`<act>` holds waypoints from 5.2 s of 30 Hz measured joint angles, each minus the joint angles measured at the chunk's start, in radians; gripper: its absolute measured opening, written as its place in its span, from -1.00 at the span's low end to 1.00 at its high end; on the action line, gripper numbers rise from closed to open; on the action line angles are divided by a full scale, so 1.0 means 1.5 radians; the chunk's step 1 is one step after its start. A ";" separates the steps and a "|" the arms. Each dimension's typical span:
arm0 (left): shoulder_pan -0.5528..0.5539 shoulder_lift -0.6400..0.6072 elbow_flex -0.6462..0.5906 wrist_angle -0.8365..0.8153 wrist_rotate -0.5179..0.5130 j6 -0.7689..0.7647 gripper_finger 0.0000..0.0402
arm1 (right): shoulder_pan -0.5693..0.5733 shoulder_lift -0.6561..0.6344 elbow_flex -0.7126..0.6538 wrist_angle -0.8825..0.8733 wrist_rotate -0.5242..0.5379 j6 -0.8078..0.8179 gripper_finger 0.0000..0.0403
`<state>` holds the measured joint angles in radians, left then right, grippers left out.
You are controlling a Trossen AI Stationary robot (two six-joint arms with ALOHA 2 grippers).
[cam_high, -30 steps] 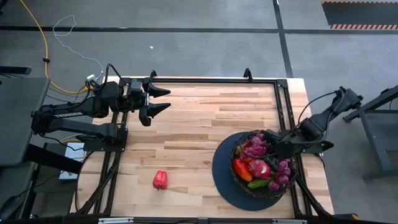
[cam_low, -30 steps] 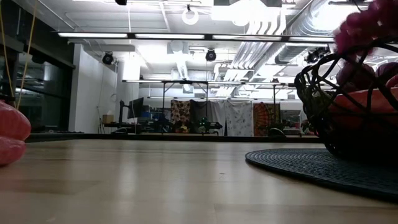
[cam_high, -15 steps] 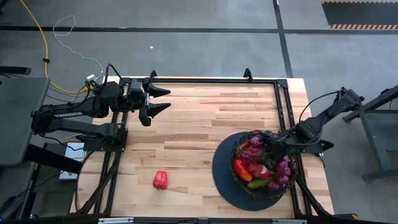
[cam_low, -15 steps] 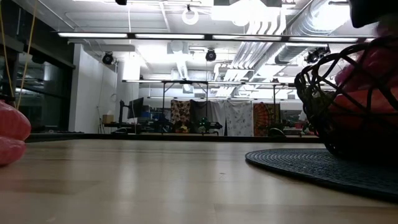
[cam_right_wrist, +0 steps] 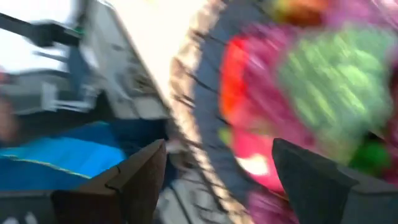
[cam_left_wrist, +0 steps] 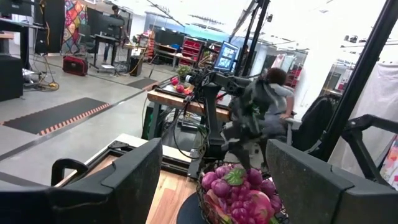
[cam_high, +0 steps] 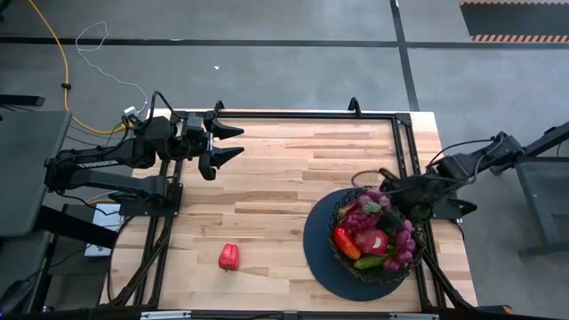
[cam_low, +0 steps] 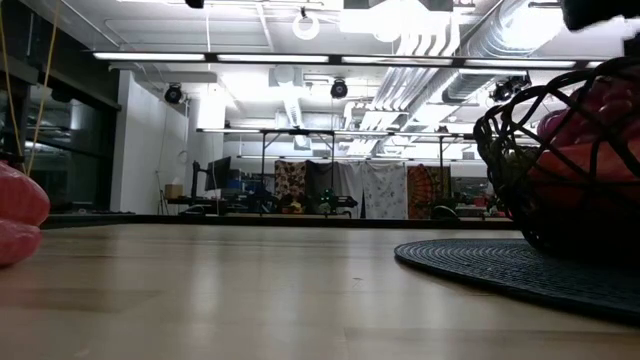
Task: Build produce basket
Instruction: Put the red bell pepper into the basket
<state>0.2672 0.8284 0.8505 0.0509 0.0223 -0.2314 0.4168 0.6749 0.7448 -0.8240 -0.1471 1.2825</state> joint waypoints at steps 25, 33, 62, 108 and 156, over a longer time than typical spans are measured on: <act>-0.001 0.000 0.000 -0.002 0.002 -0.050 0.38 | -0.277 0.252 0.000 0.576 0.097 -0.669 0.41; -0.001 0.000 0.000 -0.070 -0.016 0.017 0.38 | -0.338 0.225 0.000 0.672 0.095 -0.702 0.41; -0.001 0.000 0.000 -0.105 -0.060 0.080 0.39 | -0.349 0.208 0.000 0.703 0.103 -0.768 0.41; -0.446 0.372 0.259 -0.833 0.004 -1.000 0.95 | -0.349 0.208 0.000 0.637 0.103 -0.768 0.41; -0.421 0.570 0.065 -0.415 0.195 -1.027 0.35 | -0.349 0.208 0.000 0.606 0.175 -0.779 0.41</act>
<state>-0.3645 1.6832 0.9474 -0.5711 0.3145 -1.7712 -0.1066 0.9871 0.7452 0.0856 0.1154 0.1134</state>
